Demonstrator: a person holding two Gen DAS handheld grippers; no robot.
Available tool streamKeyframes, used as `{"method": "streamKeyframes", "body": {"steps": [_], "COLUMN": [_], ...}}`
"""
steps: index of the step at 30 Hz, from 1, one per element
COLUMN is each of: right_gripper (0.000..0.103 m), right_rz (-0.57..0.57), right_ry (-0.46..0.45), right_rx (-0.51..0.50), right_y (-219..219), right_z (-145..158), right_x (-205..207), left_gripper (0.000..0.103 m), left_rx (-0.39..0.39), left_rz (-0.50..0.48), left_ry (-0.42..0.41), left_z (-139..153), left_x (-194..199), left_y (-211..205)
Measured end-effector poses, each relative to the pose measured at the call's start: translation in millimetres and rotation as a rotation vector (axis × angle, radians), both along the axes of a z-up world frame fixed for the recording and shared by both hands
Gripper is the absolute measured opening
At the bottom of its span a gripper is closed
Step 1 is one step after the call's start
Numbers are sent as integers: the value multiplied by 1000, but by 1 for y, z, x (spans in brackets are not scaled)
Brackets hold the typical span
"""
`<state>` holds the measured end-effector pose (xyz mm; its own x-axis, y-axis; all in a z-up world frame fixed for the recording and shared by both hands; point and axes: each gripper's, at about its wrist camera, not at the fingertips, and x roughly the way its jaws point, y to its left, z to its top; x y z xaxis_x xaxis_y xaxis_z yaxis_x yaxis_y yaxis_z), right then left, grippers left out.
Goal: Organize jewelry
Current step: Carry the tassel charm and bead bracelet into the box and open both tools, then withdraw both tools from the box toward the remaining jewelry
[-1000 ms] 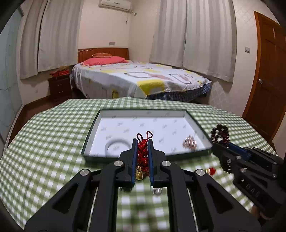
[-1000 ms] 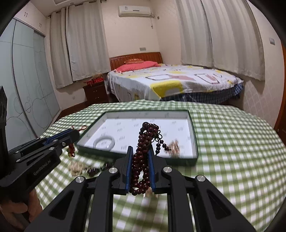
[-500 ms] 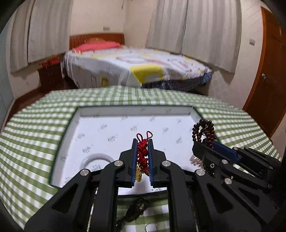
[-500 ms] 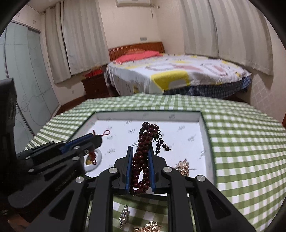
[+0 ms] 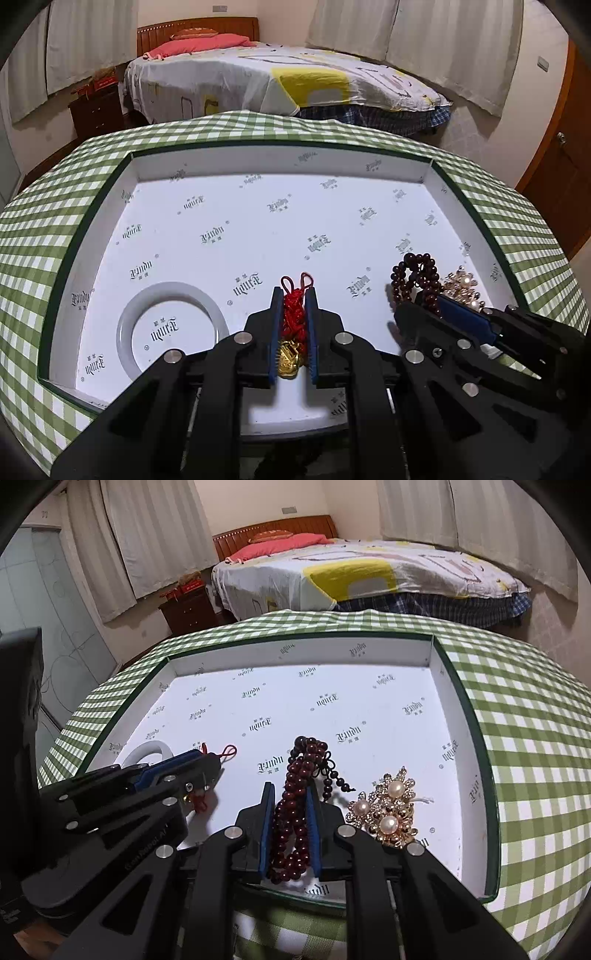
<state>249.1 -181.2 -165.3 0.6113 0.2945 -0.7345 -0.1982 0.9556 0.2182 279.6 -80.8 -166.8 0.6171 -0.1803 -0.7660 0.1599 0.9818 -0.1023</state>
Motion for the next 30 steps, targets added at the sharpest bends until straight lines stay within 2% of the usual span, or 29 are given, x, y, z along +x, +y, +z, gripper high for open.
{"method": "streamKeyframes", "body": {"steps": [2, 5, 8, 10, 15, 24, 30], "right_gripper": [23, 27, 35, 36, 37, 42, 42], "right_rz": [4, -1, -13, -15, -14, -29, -36], "right_ry": [3, 3, -2, -4, -15, -59, -82], "right_rx": [-1, -2, 6, 10, 4, 16, 10], "right_y": [1, -1, -5, -7, -7, -13, -12], "right_z": [0, 0, 0, 0, 3, 16, 21], "right_x": [0, 0, 0, 0, -1, -6, -15], "left_gripper": [20, 25, 38, 42, 46, 61, 63], "left_rx": [-6, -5, -18, -38, -32, -50, -44], "left_rz": [2, 8, 25, 29, 27, 26, 29], "left_ry": [2, 1, 4, 4, -7, -58, -109], "left_z": [0, 0, 2, 3, 7, 22, 33], "left_x": [1, 1, 0, -1, -5, -12, -22], "left_y": [0, 3, 8, 13, 14, 19, 20]}}
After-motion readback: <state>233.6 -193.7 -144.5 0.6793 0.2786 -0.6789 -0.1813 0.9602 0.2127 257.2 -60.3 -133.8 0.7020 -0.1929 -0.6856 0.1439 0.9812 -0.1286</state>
